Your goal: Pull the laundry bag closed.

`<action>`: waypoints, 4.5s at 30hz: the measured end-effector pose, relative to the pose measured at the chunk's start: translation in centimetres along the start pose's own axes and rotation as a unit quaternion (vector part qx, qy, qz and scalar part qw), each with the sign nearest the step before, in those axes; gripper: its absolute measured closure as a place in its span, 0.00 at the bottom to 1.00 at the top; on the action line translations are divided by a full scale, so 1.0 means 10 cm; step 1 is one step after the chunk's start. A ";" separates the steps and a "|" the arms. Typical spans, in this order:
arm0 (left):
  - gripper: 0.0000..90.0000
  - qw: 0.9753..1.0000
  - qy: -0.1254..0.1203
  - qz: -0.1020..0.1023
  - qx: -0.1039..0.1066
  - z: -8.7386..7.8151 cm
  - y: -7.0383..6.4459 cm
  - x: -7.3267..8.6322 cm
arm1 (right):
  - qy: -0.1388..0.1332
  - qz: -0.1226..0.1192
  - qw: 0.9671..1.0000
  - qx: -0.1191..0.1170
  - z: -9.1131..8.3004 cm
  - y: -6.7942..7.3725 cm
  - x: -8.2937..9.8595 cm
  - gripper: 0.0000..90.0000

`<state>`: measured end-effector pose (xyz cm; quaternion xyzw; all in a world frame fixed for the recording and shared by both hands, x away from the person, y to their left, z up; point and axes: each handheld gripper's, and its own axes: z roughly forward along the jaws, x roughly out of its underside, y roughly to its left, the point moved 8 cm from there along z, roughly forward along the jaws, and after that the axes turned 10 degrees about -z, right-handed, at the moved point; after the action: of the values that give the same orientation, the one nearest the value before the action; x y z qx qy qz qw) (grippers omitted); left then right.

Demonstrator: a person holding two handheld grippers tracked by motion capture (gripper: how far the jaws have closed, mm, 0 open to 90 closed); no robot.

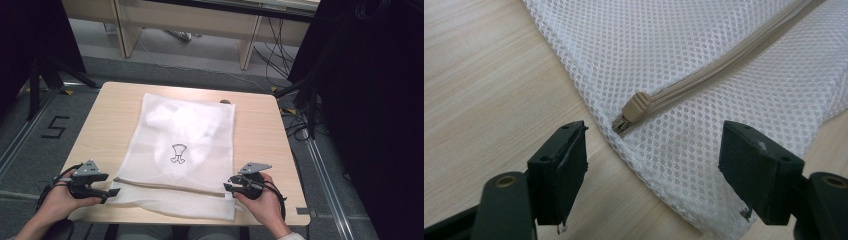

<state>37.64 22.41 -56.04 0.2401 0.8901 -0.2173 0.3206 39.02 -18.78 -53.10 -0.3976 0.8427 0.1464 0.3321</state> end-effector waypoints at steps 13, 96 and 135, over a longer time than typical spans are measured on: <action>0.30 1.000 0.001 -0.013 -0.003 -0.02 0.04 0.02 | -0.021 -0.093 0.995 -0.030 0.18 0.36 -0.41 0.65; 0.75 0.986 0.016 -0.123 0.109 0.10 0.00 -0.04 | -0.009 -0.183 0.962 -0.201 1.74 1.99 -2.03 0.91; 0.95 0.986 0.017 -0.145 0.084 0.01 -0.06 -0.12 | 0.036 -0.215 0.957 -0.191 1.64 1.85 -1.75 0.92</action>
<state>38.15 21.57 -55.14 0.1381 0.8996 -0.3309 0.2492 40.19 11.48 -53.71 -0.6303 0.7051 0.2152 0.2435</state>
